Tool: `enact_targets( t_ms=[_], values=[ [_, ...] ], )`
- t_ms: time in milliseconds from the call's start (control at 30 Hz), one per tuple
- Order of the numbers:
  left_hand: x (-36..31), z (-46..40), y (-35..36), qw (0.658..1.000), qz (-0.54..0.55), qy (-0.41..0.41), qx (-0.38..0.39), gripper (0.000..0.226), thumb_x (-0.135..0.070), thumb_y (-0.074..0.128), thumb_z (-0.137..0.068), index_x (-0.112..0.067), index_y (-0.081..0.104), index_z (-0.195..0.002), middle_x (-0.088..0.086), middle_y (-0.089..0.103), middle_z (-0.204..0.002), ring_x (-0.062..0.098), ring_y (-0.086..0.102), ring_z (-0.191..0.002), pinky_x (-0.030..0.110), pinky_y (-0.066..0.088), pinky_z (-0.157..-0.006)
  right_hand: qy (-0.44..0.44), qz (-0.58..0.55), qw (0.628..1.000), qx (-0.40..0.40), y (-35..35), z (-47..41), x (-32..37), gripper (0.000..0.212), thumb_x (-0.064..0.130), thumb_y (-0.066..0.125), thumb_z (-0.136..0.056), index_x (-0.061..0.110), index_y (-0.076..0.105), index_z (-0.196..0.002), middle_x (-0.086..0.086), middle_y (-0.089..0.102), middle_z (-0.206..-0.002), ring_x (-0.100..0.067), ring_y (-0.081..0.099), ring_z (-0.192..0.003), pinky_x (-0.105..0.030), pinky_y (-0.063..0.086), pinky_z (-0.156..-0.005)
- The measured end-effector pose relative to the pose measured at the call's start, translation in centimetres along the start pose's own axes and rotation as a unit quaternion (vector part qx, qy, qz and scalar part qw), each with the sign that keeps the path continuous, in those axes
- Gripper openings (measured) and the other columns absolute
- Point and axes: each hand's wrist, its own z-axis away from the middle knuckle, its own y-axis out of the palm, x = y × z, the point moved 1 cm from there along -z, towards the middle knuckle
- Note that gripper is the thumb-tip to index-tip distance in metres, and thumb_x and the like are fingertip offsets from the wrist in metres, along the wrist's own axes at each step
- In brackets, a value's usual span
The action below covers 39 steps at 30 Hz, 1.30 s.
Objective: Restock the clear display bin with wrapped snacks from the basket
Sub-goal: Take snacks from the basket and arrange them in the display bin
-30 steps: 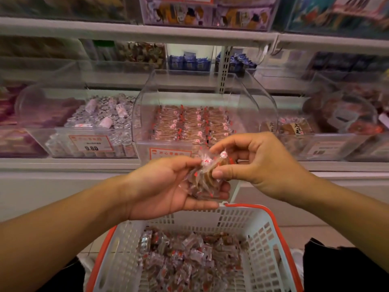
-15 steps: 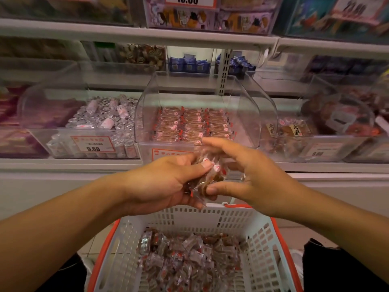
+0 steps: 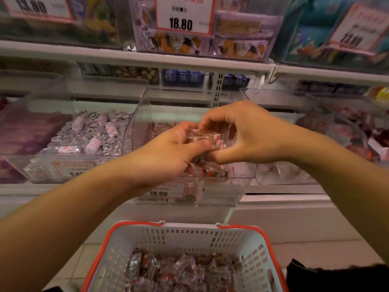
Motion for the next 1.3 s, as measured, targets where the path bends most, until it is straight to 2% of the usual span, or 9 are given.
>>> enact_targets(
  t_ms=[100, 233, 400, 600, 733, 867, 1000, 1133, 1300],
  values=[
    [1.0, -2.2, -1.3, 0.996, -0.063, 0.001, -0.065, 0.029, -0.032, 0.053, -0.098, -0.029, 0.055, -0.127, -0.003, 0.072, -0.101, 0.017, 0.071, -0.088, 0.04, 0.058, -0.08, 0.051, 0.005, 0.998, 0.02, -0.1, -1.8, -2.4, 0.024, 0.033, 0.081, -0.069, 0.027, 0.069, -0.088, 0.009, 0.069, -0.078, -0.006, 0.064, -0.07, -0.04, 0.056, -0.068],
    [3.4, -3.9, -3.1, 0.962, -0.254, 0.082, -0.06, 0.017, -0.029, 0.051, -0.097, -0.035, 0.062, -0.109, -0.012, 0.068, -0.094, 0.003, 0.065, -0.082, 0.025, 0.052, -0.071, 0.113, 0.066, 0.982, 0.133, -0.8, -2.7, -5.1, 0.024, 0.039, 0.081, -0.07, 0.022, 0.07, -0.084, 0.005, 0.072, -0.076, -0.008, 0.067, -0.068, -0.044, 0.057, -0.068],
    [5.9, -4.8, -4.1, 0.925, -0.376, 0.053, 0.004, 0.011, -0.027, 0.057, -0.094, -0.032, 0.066, -0.099, -0.015, 0.067, -0.082, 0.0, 0.061, -0.079, 0.032, 0.051, -0.074, 0.119, 0.196, 0.933, 0.277, 0.5, -2.9, -4.1, 0.04, 0.057, 0.074, -0.068, 0.021, 0.065, -0.083, 0.002, 0.066, -0.077, -0.017, 0.062, -0.071, -0.044, 0.055, -0.063],
    [6.1, -4.9, -4.1, 0.929, -0.367, 0.027, 0.023, 0.024, -0.045, 0.043, -0.085, -0.036, 0.063, -0.095, -0.009, 0.067, -0.076, 0.01, 0.063, -0.07, 0.042, 0.052, -0.068, 0.103, 0.289, 0.927, 0.216, 3.4, -3.3, -4.0, 0.043, 0.05, 0.077, -0.068, 0.022, 0.043, -0.067, 0.008, 0.043, -0.066, -0.011, 0.04, -0.054, -0.028, 0.038, -0.046],
    [5.6, -5.2, -3.2, 0.907, -0.419, 0.045, -0.001, 0.03, -0.038, 0.043, -0.086, -0.028, 0.066, -0.102, -0.013, 0.061, -0.09, 0.011, 0.058, -0.087, 0.034, 0.048, -0.081, 0.092, 0.264, 0.942, 0.188, 5.5, -3.3, -5.0, 0.039, 0.03, 0.077, -0.069, 0.024, 0.038, -0.066, 0.006, 0.046, -0.072, -0.018, 0.046, -0.057, -0.027, 0.037, -0.044],
    [5.3, -5.5, -3.0, 0.885, -0.463, 0.041, 0.018, 0.023, -0.035, 0.046, -0.091, -0.029, 0.061, -0.107, -0.011, 0.057, -0.098, 0.013, 0.055, -0.095, 0.032, 0.046, -0.086, 0.094, 0.255, 0.948, 0.168, 6.4, -3.0, -5.5, 0.045, 0.033, 0.082, -0.063, 0.025, 0.037, -0.068, 0.009, 0.032, -0.063, -0.009, 0.028, -0.049, -0.021, 0.019, -0.04],
    [5.2, -5.9, -3.6, 0.878, -0.473, 0.023, 0.072, 0.032, -0.05, 0.039, -0.083, -0.033, 0.057, -0.103, -0.015, 0.054, -0.094, 0.005, 0.053, -0.091, 0.032, 0.046, -0.085, 0.091, 0.282, 0.942, 0.157, 7.0, -2.8, -5.3, 0.047, 0.037, 0.084, -0.056, 0.03, 0.041, -0.075, 0.007, 0.018, -0.061, -0.021, 0.055, -0.059, -0.02, 0.007, -0.041],
    [5.5, -6.4, -3.9, 0.885, -0.46, 0.02, 0.077, 0.028, -0.053, 0.042, -0.082, -0.035, 0.057, -0.096, -0.017, 0.054, -0.088, 0.003, 0.054, -0.084, 0.035, 0.047, -0.082, 0.105, 0.34, 0.922, 0.15, 6.3, -3.4, -5.1, 0.068, 0.042, 0.089, -0.037, 0.029, 0.03, -0.066, 0.006, 0.001, -0.06, -0.021, 0.055, -0.046, -0.023, 0.012, -0.044],
    [5.8, -6.4, -3.8, 0.893, -0.444, 0.038, 0.065, 0.021, -0.051, 0.045, -0.084, -0.037, 0.059, -0.094, -0.017, 0.054, -0.086, 0.002, 0.053, -0.082, 0.032, 0.046, -0.078, 0.077, 0.299, 0.94, 0.144, 6.6, -3.4, -5.8, 0.059, 0.029, 0.088, -0.057, 0.028, 0.03, -0.069, 0.007, 0.018, -0.06, -0.019, 0.056, -0.065, -0.023, 0.009, -0.044]
  ],
)
